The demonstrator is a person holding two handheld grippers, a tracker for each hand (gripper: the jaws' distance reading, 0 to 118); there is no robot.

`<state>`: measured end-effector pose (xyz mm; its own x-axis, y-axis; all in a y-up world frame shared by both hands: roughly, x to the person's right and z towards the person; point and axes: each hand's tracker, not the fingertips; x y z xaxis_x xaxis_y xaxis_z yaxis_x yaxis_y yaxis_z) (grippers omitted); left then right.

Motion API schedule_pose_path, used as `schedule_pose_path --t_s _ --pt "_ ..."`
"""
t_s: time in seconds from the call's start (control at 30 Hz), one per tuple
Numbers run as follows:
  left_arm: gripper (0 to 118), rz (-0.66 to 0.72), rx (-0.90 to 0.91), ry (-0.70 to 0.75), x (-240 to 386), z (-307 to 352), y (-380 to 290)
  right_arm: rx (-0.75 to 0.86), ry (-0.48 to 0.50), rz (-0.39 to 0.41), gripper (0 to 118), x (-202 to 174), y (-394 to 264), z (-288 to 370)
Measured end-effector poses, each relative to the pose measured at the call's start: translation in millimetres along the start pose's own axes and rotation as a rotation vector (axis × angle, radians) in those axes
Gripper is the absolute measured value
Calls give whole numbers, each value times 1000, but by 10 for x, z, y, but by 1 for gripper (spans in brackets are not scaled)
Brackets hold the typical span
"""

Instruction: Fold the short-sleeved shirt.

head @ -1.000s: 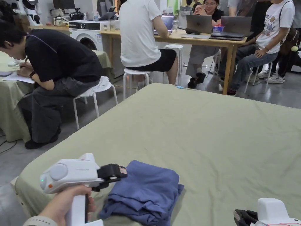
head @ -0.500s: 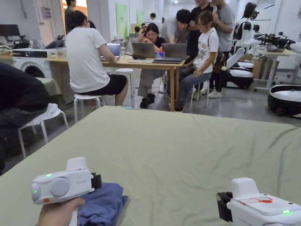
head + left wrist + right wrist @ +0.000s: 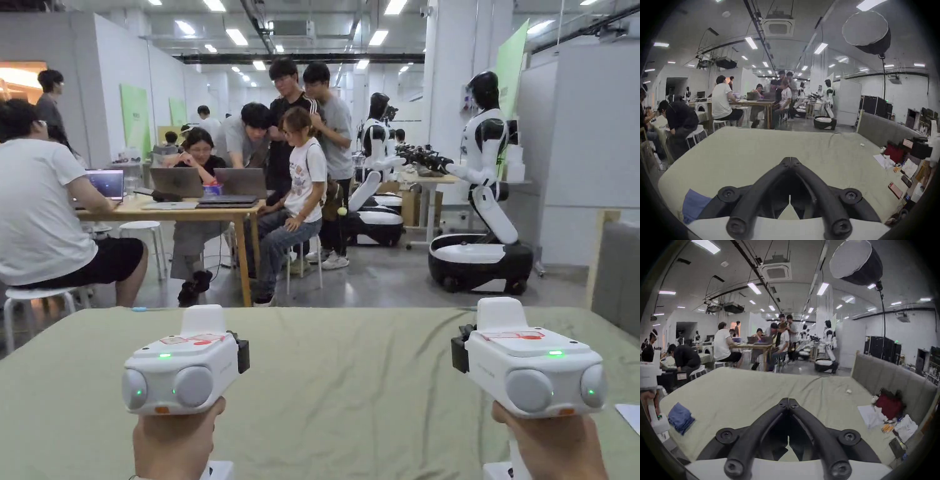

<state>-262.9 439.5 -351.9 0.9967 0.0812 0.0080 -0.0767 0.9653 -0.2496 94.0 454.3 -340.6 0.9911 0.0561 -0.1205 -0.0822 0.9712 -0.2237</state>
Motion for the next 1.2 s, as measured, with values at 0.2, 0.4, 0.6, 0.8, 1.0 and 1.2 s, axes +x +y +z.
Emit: schedule_pose_path --t_s 0.2,0.4,0.6,0.8,1.0,1.2 --pt "0 -62 30 51 -239 -27 112 24 28 -70 0 141 214 -75" --pt "0 -60 22 92 -259 -9 276 30 -2 -5 0 54 285 -198" --pt "0 -130 52 89 -132 39 382 38 -17 16 0 36 339 -128" --pt "23 -90 60 87 -141 48 408 47 -21 -26 3 112 344 -157" --pt "78 -94 82 107 -130 67 395 61 -19 -36 48 111 398 -147" --pt "118 -91 94 104 -173 51 384 72 -3 -9 117 73 415 -172"
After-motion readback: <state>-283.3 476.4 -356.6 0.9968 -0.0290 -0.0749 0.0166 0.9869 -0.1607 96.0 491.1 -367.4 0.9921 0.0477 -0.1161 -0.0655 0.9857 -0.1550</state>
